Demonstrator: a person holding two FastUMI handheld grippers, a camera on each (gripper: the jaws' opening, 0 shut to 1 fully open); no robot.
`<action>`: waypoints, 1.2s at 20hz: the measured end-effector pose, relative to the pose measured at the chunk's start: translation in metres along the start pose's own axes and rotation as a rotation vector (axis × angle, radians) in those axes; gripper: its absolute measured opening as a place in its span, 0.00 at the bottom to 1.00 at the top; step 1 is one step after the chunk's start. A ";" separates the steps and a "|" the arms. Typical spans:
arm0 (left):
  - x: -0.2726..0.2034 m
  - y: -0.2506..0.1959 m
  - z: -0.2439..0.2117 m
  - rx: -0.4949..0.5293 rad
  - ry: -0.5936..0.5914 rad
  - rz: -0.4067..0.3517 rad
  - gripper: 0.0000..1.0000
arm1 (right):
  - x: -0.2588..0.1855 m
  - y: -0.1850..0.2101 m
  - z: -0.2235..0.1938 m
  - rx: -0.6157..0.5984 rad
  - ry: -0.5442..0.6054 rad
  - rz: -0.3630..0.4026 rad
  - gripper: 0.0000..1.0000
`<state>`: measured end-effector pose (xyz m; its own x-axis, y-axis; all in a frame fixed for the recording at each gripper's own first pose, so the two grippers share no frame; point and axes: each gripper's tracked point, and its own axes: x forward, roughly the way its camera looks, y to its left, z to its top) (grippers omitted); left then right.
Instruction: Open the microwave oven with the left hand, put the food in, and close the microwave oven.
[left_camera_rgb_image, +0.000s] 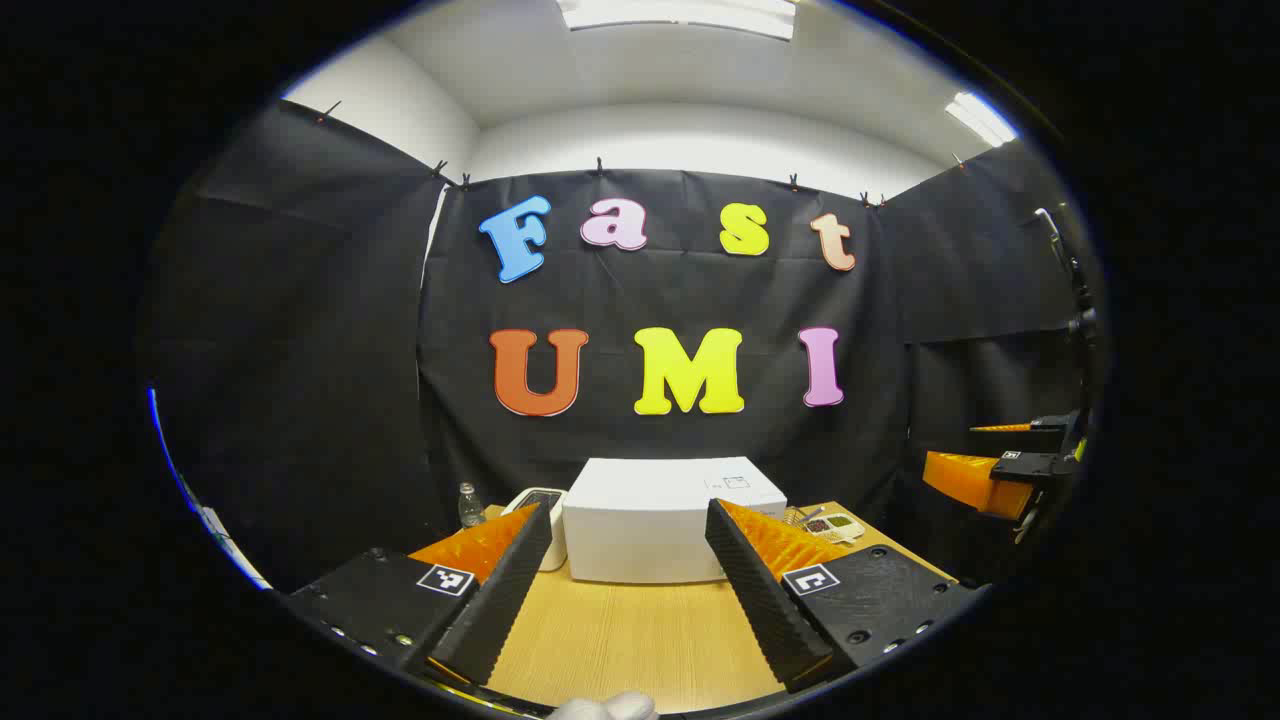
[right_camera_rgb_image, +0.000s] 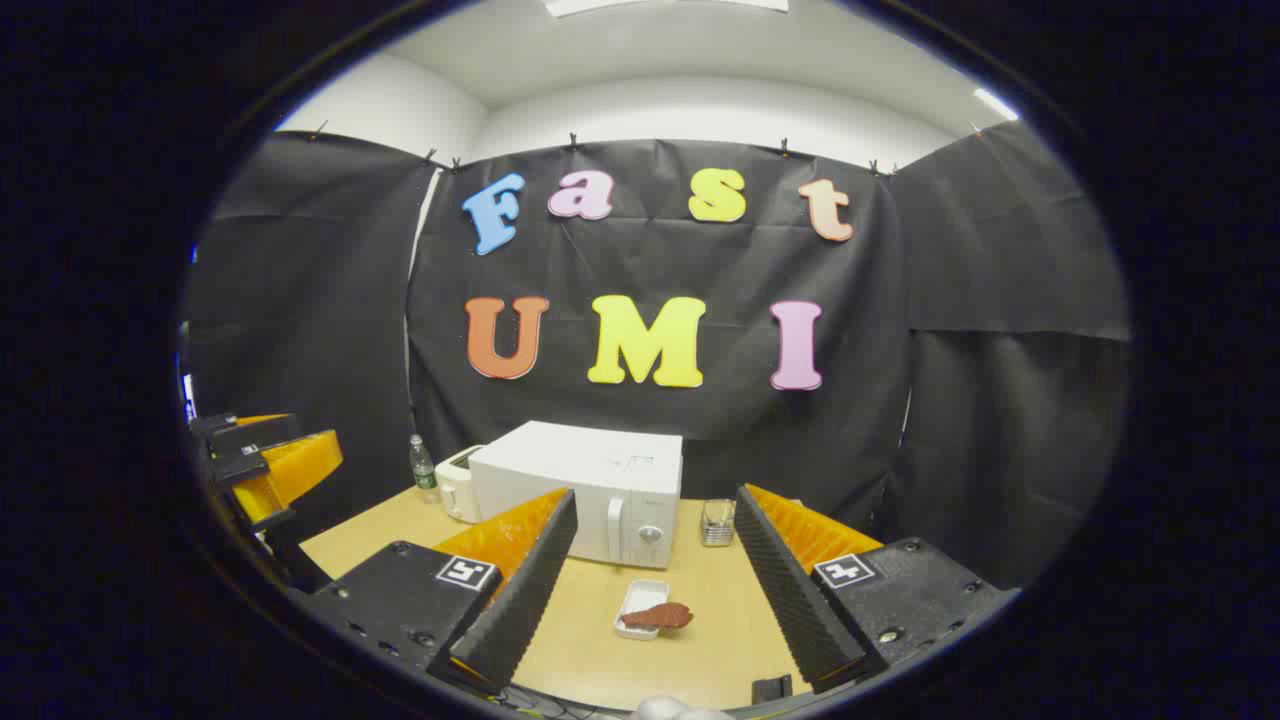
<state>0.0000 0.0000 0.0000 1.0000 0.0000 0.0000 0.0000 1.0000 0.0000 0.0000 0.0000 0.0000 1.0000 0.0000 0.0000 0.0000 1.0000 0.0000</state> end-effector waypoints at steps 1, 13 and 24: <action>0.000 0.002 0.001 0.003 -0.003 0.005 0.96 | 0.001 -0.002 0.001 0.001 -0.004 -0.006 0.91; 0.015 0.002 0.004 0.031 -0.002 -0.011 0.96 | 0.006 -0.016 0.007 0.028 -0.024 -0.058 0.91; 0.120 -0.075 -0.068 0.050 0.031 -0.064 0.96 | 0.047 -0.081 0.006 0.028 0.007 -0.076 1.00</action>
<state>0.1203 -0.0752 -0.0682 0.9975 -0.0633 -0.0324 0.0648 0.9967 0.0485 0.0469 -0.0805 0.0061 0.9971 -0.0759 -0.0076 0.0761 0.9967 0.0280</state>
